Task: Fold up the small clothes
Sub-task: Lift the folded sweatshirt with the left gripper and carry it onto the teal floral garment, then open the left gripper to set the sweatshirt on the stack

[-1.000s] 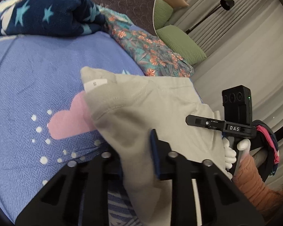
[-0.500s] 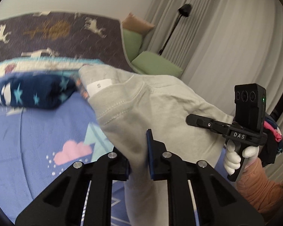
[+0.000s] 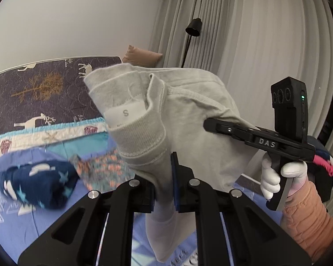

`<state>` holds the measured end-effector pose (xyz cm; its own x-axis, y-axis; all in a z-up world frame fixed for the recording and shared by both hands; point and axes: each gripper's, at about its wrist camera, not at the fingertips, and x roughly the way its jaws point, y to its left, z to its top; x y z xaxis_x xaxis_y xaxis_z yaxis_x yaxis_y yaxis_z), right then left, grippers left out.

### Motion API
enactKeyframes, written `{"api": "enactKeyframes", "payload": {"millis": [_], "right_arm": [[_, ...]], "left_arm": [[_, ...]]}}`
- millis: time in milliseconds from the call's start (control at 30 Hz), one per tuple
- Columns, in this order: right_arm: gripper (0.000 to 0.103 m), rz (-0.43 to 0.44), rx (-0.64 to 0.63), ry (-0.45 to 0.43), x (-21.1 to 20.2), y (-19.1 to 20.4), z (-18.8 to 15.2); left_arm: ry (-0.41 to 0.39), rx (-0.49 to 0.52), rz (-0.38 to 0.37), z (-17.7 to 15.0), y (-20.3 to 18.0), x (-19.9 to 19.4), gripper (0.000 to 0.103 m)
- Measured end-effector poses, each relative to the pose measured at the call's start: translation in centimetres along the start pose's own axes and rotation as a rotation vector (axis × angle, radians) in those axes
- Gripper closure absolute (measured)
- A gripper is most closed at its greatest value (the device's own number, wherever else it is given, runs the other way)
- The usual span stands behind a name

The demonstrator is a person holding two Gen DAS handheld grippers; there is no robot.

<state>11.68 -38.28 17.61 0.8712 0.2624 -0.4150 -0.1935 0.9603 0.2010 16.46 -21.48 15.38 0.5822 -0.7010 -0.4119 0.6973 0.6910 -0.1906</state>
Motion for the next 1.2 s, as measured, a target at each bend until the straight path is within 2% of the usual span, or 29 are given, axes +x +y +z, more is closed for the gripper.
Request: {"api": "enactKeyframes", "payload": {"millis": [167,300,333,367,400,433,467,500,567,600,667,733,833,900,933,967,1067,1100,1133,1200], "right_arm": [[0.091,-0.037,0.039,0.029,5.5,-3.1,2.9],[0.091,-0.060,0.054,0.092,11.8,-5.0,3.4],[0.086,-0.069,0.063,0.116,14.2,-5.6,3.4],[0.075,-0.109,0.076,0.134,16.2,-6.1,3.2],[0.068,-0.212,0.102,0.149,18.8,-7.1,2.8],[0.060,-0.267,0.129,0.162,20.3,-7.7,2.3],[0.060,-0.318,0.167,0.172,21.8,-8.5,1.3],[0.060,-0.333,0.191,0.178,22.6,-9.0,0.5],[0.060,-0.298,0.219,0.205,23.8,-9.3,-2.3],[0.060,-0.290,0.189,0.225,24.1,-9.0,-4.1],[0.060,-0.315,0.117,0.245,24.1,-8.5,-6.4],[0.057,-0.318,0.076,0.276,23.6,-8.1,-9.0],[0.055,-0.305,0.117,0.326,21.9,-7.7,-12.1],[0.054,-0.305,0.115,0.322,20.3,-6.8,-13.3],[0.048,-0.329,0.096,0.310,19.0,-5.8,-13.7],[0.039,-0.355,0.074,0.293,17.8,-4.7,-14.1],[0.022,-0.419,0.018,0.197,13.2,-1.4,-14.4],[0.019,-0.439,0.011,0.157,11.2,0.0,-14.4],[0.013,-0.453,0.012,0.128,10.0,0.8,-14.4],[0.009,-0.501,0.021,0.046,7.1,2.5,-14.4]], "left_arm": [[0.034,-0.042,0.040,2.3,2.9,3.8,0.091],[0.109,-0.106,0.089,2.6,7.3,7.9,0.090],[0.121,-0.110,0.167,2.4,9.1,9.8,0.088],[0.132,-0.124,0.234,2.1,10.8,11.2,0.081],[0.150,-0.152,0.315,1.4,13.0,12.9,0.068],[0.185,-0.181,0.377,0.4,15.0,14.5,0.065],[0.219,-0.199,0.407,-0.8,16.6,15.6,0.064],[0.260,-0.216,0.395,-1.8,17.5,16.2,0.063],[0.310,-0.216,0.389,-4.5,18.7,16.6,0.061],[0.354,-0.227,0.315,-5.6,18.8,16.6,0.061],[0.384,-0.176,0.308,-7.6,18.2,15.9,0.060],[0.408,-0.148,0.271,-8.8,17.6,15.7,0.053],[0.395,-0.094,0.244,-10.3,15.5,14.1,0.047],[0.376,-0.080,0.215,-10.9,13.6,12.5,0.041],[0.358,-0.076,0.200,-11.1,12.7,11.6,0.041],[0.344,-0.073,0.188,-11.2,12.0,10.8,0.039],[0.281,-0.069,0.165,-11.2,9.6,7.4,0.023],[0.256,-0.072,0.153,-11.1,8.8,6.1,0.017],[0.238,-0.075,0.149,-11.0,8.3,5.1,0.015],[0.175,-0.071,0.160,-10.8,7.0,2.7,0.007]]}}
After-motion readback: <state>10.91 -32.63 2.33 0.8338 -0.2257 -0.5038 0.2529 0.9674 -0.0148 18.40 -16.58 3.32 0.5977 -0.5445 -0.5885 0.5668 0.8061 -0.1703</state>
